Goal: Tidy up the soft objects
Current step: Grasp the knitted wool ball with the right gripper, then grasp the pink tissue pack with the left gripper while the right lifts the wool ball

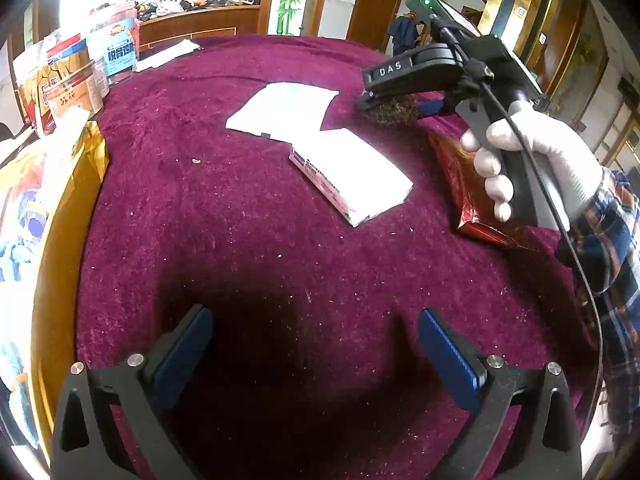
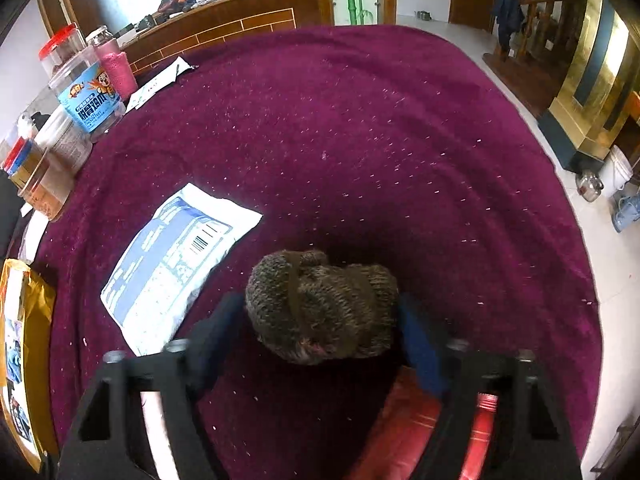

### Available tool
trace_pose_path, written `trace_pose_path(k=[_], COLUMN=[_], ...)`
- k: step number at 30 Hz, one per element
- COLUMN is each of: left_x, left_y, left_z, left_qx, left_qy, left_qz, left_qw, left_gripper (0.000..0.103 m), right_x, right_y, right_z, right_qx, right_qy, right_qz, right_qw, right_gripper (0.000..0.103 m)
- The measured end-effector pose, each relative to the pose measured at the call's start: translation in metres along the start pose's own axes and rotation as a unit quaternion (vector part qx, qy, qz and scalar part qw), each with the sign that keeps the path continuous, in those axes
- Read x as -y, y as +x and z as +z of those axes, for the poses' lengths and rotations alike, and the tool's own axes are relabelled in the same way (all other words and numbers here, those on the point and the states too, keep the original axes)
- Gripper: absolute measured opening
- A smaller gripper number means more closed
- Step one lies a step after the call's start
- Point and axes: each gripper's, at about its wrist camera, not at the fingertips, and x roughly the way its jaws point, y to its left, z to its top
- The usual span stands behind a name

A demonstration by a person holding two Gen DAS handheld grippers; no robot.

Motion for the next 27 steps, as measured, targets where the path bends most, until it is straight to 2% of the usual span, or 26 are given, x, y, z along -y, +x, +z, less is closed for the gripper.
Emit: trace_pose_path(k=[5, 7, 10, 12, 14, 17, 22, 25, 27], left_x=[-0.001, -0.001, -0.006, -0.007, -0.004, 0.004, 0.015, 0.024, 0.031], left_y=[-0.001, -0.001, -0.003, -0.003, -0.004, 0.005, 0.041, 0.062, 0.072], left_z=[0.000, 0.001, 0.009, 0.020, 0.034, 0.057, 0.081, 0.086, 0.089], left_qx=[-0.001, -0.004, -0.018, -0.022, -0.013, 0.004, -0.009, -0.019, -0.018], left_qy=[0.000, -0.003, -0.036, -0.058, -0.068, -0.077, -0.080, -0.064, -0.038], left_qz=[-0.001, 0.000, -0.017, -0.028, -0.022, -0.005, 0.024, 0.048, 0.080], left_qw=[1.0000, 1.0000, 0.9990, 0.9977, 0.9974, 0.9970, 0.9965, 0.9966, 0.9959], left_gripper=[0.102, 0.102, 0.102, 0.102, 0.102, 0.102, 0.102, 0.102, 0.102], right_x=[0.007, 0.008, 0.019, 0.029, 0.041, 0.061, 0.088, 0.090, 0.085], right_y=[-0.022, -0.046, -0.088, -0.103, -0.112, -0.112, -0.098, -0.098, -0.096], right_z=[-0.020, -0.037, -0.074, -0.092, -0.103, -0.106, -0.105, -0.105, -0.104], right_qx=[0.027, 0.062, 0.118, 0.147, 0.178, 0.189, 0.170, 0.173, 0.175], right_qy=[0.009, 0.009, 0.032, 0.051, 0.068, 0.102, 0.152, 0.154, 0.151], right_qz=[0.017, 0.022, 0.068, 0.092, 0.101, 0.113, 0.135, 0.140, 0.143], right_qw=[0.999, 0.998, 0.990, 0.983, 0.977, 0.970, 0.964, 0.963, 0.962], right_gripper=[0.064, 0.064, 0.065, 0.065, 0.065, 0.066, 0.066, 0.066, 0.066])
